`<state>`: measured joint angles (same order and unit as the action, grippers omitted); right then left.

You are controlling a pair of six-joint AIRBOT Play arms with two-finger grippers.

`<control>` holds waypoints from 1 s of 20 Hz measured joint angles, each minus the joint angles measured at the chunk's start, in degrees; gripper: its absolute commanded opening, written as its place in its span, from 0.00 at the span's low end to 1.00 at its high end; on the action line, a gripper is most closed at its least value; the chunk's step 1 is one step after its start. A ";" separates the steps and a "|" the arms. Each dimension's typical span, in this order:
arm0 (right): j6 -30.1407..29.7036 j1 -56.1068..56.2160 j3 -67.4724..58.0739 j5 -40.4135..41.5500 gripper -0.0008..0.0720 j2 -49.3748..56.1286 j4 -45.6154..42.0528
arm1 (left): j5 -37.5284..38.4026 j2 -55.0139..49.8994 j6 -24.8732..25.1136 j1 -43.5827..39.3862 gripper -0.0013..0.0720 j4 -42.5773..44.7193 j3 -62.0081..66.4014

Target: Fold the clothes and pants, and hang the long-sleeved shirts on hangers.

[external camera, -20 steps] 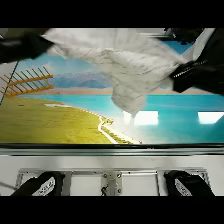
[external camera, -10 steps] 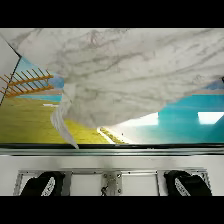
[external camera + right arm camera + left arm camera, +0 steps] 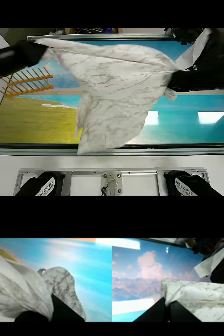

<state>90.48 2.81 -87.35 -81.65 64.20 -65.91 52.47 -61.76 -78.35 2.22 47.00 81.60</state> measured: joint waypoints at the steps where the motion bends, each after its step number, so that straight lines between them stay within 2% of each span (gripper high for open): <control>1: 0.00 -0.02 0.31 1.42 0.05 3.41 -2.03 | -1.38 -5.20 1.36 -1.57 0.03 -0.04 1.95; 6: -0.26 -0.59 0.96 12.35 0.05 16.20 -11.63 | -2.29 -28.50 4.39 -8.63 0.03 -0.04 18.18; 9: -0.68 -0.83 1.03 15.87 0.05 17.81 -13.70 | 0.46 -36.02 4.66 -11.02 0.03 0.07 26.08; 11: -1.97 -0.87 1.05 16.90 0.05 15.78 -14.08 | 2.80 -37.20 2.69 -11.30 0.03 1.81 30.60; 15: -4.13 -0.90 1.03 16.17 0.05 5.18 -9.68 | 6.43 -28.44 0.07 -9.70 0.03 5.01 33.29; 20: -4.98 -0.90 1.03 10.99 0.05 -9.38 2.43 | 9.92 -3.72 -0.74 -6.84 0.03 6.84 24.92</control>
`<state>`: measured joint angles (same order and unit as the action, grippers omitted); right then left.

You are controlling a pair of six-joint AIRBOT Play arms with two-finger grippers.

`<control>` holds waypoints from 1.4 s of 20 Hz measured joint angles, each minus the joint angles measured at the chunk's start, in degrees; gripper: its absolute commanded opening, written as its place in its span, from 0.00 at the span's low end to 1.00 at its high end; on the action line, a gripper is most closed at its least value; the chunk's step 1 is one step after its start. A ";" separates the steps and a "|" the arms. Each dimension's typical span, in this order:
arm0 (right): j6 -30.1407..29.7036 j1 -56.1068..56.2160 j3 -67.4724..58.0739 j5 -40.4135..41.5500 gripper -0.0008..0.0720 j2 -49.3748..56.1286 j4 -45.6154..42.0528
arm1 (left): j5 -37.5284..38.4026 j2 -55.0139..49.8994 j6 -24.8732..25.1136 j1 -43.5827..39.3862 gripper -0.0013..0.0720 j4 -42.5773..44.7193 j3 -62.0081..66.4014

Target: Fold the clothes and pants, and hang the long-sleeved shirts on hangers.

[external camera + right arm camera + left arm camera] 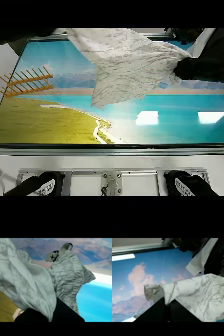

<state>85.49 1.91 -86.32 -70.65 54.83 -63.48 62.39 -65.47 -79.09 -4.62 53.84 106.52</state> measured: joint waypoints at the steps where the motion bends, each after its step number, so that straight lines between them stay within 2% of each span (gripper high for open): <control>1: 0.02 0.00 0.00 -0.96 0.05 -2.19 2.47 | -0.57 5.64 -0.17 0.28 0.03 0.04 -2.64; 5: 2.64 0.00 0.04 -4.63 0.05 -7.89 9.05 | -8.17 23.37 -0.39 0.74 0.03 0.42 -12.57; 9: 5.25 0.00 1.01 -8.81 0.05 -8.13 11.10 | -14.34 29.49 -0.39 0.87 0.03 0.48 -19.15; 12: 5.86 0.57 4.57 -10.71 0.05 -5.42 9.05 | -14.62 25.66 -0.39 0.85 0.03 0.59 -22.27; 15: 5.14 1.70 9.51 -10.40 0.05 -0.39 2.14 | -14.58 16.48 -0.37 -0.55 0.03 0.72 -24.02; 19: 4.52 2.25 12.74 -4.20 0.05 10.05 -6.51 | -18.36 1.60 3.37 -6.10 0.03 0.66 -24.68; 20: 4.52 2.32 13.07 -1.73 0.06 12.68 -7.82 | -20.11 -1.97 4.72 -7.56 0.03 0.74 -24.76; 21: 4.50 2.34 13.29 1.38 0.16 15.23 -8.87 | -22.43 -5.44 5.97 -8.94 0.05 0.72 -24.79; 22: 4.52 2.36 13.31 4.50 0.54 17.29 -9.55 | -24.72 -8.52 6.99 -10.03 0.44 0.61 -24.76; 23: 4.59 2.36 13.27 7.87 0.84 19.19 -10.12 | -26.34 -11.17 7.65 -10.67 0.89 0.57 -24.63; 24: 5.16 2.36 13.05 11.06 0.88 20.61 -10.58 | -27.28 -13.68 8.07 -10.84 0.96 0.61 -24.15; 27: 6.34 1.77 11.39 16.90 0.88 21.97 -11.37 | -24.79 -17.73 8.04 -8.37 0.96 0.55 -21.27; 28: 6.58 1.27 10.93 17.38 0.88 21.51 -11.41 | -22.27 -18.21 7.37 -6.32 0.88 0.57 -20.50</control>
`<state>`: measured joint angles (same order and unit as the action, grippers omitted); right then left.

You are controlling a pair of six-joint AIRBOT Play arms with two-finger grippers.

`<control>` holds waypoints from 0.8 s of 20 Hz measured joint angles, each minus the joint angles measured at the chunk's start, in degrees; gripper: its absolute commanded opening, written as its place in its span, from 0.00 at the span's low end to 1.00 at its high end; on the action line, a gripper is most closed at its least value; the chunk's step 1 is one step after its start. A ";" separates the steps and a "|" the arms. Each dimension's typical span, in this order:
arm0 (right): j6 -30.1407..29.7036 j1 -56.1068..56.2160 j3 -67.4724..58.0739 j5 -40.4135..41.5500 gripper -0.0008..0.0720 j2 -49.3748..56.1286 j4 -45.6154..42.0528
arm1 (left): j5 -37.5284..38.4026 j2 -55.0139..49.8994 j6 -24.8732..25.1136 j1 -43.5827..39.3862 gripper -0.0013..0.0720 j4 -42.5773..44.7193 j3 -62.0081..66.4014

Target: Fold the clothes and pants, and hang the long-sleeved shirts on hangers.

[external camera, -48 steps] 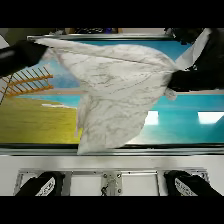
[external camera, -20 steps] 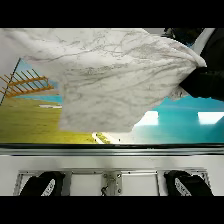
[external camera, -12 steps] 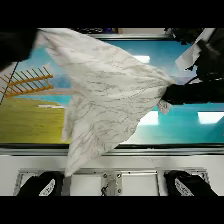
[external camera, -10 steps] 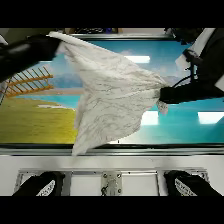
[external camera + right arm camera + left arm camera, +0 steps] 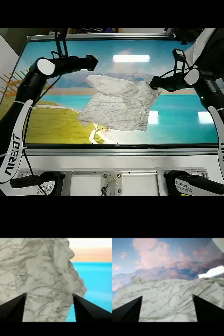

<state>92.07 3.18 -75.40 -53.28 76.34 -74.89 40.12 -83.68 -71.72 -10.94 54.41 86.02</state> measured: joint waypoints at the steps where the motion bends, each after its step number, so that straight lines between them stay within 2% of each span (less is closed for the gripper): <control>1: 0.11 -0.68 -0.28 -0.17 0.87 -0.96 -0.26 | 2.45 0.00 -0.70 2.38 0.76 0.04 0.22; 5: -0.39 -4.22 3.56 -7.82 0.87 -6.25 -1.07 | 11.47 4.33 -2.49 13.75 0.77 0.09 -7.61; 6: 0.83 -5.20 6.19 -9.90 0.87 -7.52 -1.40 | 12.70 5.88 -2.93 16.52 0.77 0.24 -11.50; 7: 2.56 -5.99 9.03 -11.30 0.81 -8.48 -1.44 | 13.66 7.30 -3.34 18.93 0.77 0.20 -15.65; 9: 6.75 -6.84 15.76 -12.33 0.80 -9.70 -0.98 | 14.32 9.14 -3.96 22.05 0.77 0.02 -23.26; 13: 11.72 -5.20 28.65 -6.47 0.80 -10.23 4.33 | 13.22 8.90 -4.81 22.56 0.77 -0.42 -33.86; 16: 13.14 -1.86 34.40 -0.57 0.80 -8.83 8.15 | 12.79 6.10 -5.03 19.74 0.77 -0.61 -35.50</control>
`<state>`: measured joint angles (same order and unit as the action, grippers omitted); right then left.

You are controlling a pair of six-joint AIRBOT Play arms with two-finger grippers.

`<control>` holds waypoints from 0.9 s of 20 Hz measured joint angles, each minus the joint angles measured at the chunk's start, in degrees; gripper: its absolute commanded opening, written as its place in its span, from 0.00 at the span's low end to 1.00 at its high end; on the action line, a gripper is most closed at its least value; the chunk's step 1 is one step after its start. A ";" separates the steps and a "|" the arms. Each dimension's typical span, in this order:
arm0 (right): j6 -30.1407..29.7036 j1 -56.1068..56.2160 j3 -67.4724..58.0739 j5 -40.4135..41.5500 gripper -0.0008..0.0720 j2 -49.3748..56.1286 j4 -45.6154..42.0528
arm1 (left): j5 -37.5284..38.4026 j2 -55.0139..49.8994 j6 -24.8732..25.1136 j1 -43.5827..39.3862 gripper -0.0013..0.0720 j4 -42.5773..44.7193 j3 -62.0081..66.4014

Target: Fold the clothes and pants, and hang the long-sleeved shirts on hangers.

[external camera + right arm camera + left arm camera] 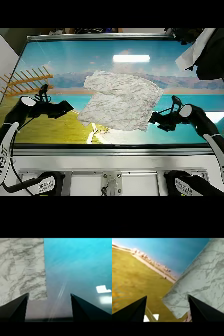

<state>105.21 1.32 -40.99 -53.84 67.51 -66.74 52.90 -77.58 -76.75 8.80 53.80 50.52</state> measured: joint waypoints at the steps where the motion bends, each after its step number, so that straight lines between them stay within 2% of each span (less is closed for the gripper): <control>1: 0.33 1.25 0.92 1.66 0.80 0.76 0.87 | -0.04 -1.01 -0.17 -1.01 0.77 0.00 0.15; 6: 0.94 7.21 2.89 8.26 0.79 4.63 5.33 | 0.52 -5.03 -0.20 -5.20 0.77 0.00 1.33; 7: 0.94 7.98 2.95 9.35 0.70 4.98 6.10 | 0.61 -5.60 -0.22 -5.81 0.77 0.00 1.38; 8: 0.94 8.50 3.04 10.12 0.56 5.27 6.56 | 0.70 -6.14 -0.24 -6.36 0.77 0.02 1.38; 9: 0.94 8.87 3.17 10.69 0.49 5.49 6.60 | 0.72 -6.75 -0.35 -6.99 0.77 0.02 1.38; 10: 0.92 9.16 3.23 11.26 0.48 5.66 6.97 | 0.81 -7.23 -0.33 -7.58 0.77 0.02 1.38; 11: 0.74 9.40 3.26 11.67 0.23 5.75 7.08 | 0.92 -7.76 -0.33 -8.33 0.77 0.02 1.38; 12: 0.44 9.51 3.34 11.96 0.05 5.88 7.13 | 0.90 -8.17 -0.33 -9.07 0.65 0.04 1.38; 13: 0.02 9.62 3.39 12.09 0.05 5.97 7.13 | 0.83 -8.46 -0.33 -9.84 0.22 0.02 1.42; 14: -0.61 9.70 3.32 12.33 0.05 5.92 7.32 | 0.74 -8.70 -0.33 -10.45 0.03 0.07 1.40; 18: -6.29 8.92 0.31 11.30 0.05 3.08 7.41 | 0.61 -6.45 -0.28 -9.90 0.03 0.24 3.41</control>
<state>98.91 10.24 -40.69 -42.54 70.59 -59.33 53.52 -84.03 -77.03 -1.10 54.04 53.93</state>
